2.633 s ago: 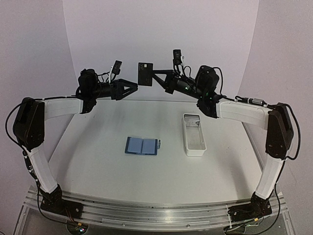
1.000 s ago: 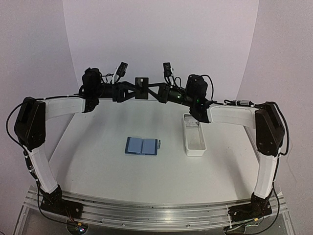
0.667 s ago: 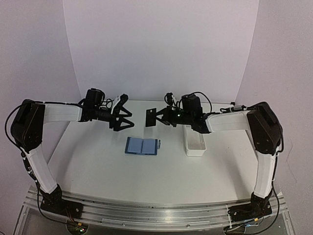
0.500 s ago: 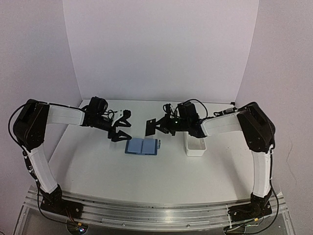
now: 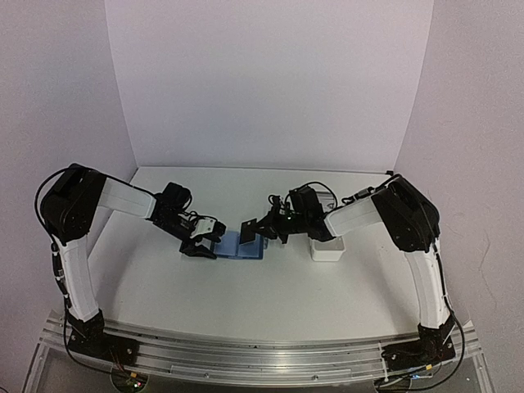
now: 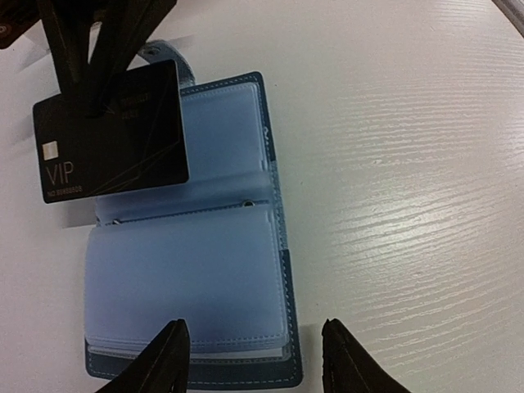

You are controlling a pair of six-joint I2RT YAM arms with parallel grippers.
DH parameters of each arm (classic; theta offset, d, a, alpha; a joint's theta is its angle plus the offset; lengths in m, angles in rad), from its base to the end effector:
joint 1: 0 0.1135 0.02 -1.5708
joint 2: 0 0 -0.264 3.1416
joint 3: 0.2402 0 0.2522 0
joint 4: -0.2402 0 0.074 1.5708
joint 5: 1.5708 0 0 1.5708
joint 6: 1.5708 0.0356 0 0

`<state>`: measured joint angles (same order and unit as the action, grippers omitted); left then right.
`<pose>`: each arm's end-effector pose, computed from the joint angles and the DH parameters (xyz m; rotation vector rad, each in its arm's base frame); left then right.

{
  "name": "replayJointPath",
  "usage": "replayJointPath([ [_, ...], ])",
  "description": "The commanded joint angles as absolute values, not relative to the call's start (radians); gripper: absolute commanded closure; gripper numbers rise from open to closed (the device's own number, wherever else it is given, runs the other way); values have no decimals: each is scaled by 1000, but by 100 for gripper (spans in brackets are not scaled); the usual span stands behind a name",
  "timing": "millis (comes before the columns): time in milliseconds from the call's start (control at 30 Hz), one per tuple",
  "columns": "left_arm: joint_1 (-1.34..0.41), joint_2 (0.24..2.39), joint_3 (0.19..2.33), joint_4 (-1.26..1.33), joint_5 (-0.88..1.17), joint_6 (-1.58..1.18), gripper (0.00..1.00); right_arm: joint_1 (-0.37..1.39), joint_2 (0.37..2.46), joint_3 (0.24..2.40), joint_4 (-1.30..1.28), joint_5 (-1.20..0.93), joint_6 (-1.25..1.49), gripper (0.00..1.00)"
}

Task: Put the credit cards into the card holder
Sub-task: Insert the credit card into the card holder.

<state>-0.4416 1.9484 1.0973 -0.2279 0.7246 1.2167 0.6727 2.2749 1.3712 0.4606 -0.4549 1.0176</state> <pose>0.3257 -0.1801 0.1255 1.8917 1.4286 -0.6043 0.3699 0.3146 0.1140 0.0630 2.3218 1.4401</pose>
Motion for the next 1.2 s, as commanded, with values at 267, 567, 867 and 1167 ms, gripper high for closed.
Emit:
replayJointPath([
  [267,-382,1871,1220,-131,698,-145,31,678,2278,1384,556,-486,1055,100],
  [567,-319,1950,1146,-179,675,-558,22,683,2265,1341,564,-497,1054,100],
  [867,-320,2115,1121,-189,784,-611,27,685,2294,1320,610,-496,1042,100],
  [1167,-330,2126,1057,-32,915,-625,34,684,2315,1298,666,-480,1051,100],
])
